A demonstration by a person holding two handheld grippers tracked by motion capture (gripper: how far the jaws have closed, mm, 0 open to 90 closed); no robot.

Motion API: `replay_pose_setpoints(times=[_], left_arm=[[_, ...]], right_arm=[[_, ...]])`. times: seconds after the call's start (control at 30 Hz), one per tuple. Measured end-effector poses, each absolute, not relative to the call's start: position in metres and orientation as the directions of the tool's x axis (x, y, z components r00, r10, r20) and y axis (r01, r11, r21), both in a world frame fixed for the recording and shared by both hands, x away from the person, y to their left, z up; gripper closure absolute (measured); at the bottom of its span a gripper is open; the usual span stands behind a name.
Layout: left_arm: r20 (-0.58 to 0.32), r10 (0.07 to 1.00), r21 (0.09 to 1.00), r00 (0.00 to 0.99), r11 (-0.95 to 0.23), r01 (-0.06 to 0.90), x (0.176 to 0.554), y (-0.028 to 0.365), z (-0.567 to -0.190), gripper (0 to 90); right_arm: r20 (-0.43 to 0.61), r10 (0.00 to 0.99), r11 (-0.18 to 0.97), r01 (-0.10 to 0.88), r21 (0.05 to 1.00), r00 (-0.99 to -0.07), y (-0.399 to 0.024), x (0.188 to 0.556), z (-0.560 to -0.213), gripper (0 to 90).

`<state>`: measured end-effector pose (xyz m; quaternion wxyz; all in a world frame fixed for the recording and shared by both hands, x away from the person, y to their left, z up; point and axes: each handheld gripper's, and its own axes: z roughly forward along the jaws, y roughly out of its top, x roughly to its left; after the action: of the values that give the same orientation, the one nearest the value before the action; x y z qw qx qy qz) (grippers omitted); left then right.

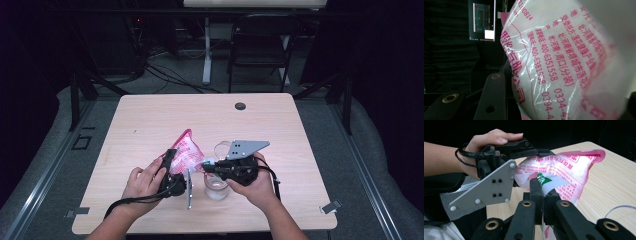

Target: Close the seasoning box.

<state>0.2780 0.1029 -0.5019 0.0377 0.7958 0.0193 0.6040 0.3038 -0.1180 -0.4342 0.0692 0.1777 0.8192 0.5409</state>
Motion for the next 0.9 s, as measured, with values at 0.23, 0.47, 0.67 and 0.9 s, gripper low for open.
replay_pose_setpoints(times=[0.23, 0.47, 0.67, 0.9], left_arm=[[0.967, 0.061, 0.071, 0.249, -0.997, -0.029, 0.279, 0.1016, -0.4993, 58.5], [0.97, 0.046, 0.056, 0.239, -0.998, -0.034, 0.2786, 0.1012, -0.4972, 58.8], [0.973, 0.033, 0.041, 0.23, -0.999, -0.033, 0.2782, 0.1006, -0.4959, 59.0], [0.976, 0.019, 0.028, 0.219, -0.999, -0.036, 0.2784, 0.0994, -0.4953, 59.2]], right_arm=[[0.083, 0.367, 0.346, 0.219, 0.912, -0.926, -0.1209, 0.3045, -0.4336, 89.2], [0.091, 0.372, 0.342, 0.227, 0.912, -0.924, -0.1227, 0.3057, -0.4347, 89.2], [0.089, 0.372, 0.347, 0.227, 0.91, -0.924, -0.1242, 0.3066, -0.4351, 89.2], [0.087, 0.38, 0.348, 0.229, 0.909, -0.921, -0.1258, 0.3076, -0.4357, 89.1]])
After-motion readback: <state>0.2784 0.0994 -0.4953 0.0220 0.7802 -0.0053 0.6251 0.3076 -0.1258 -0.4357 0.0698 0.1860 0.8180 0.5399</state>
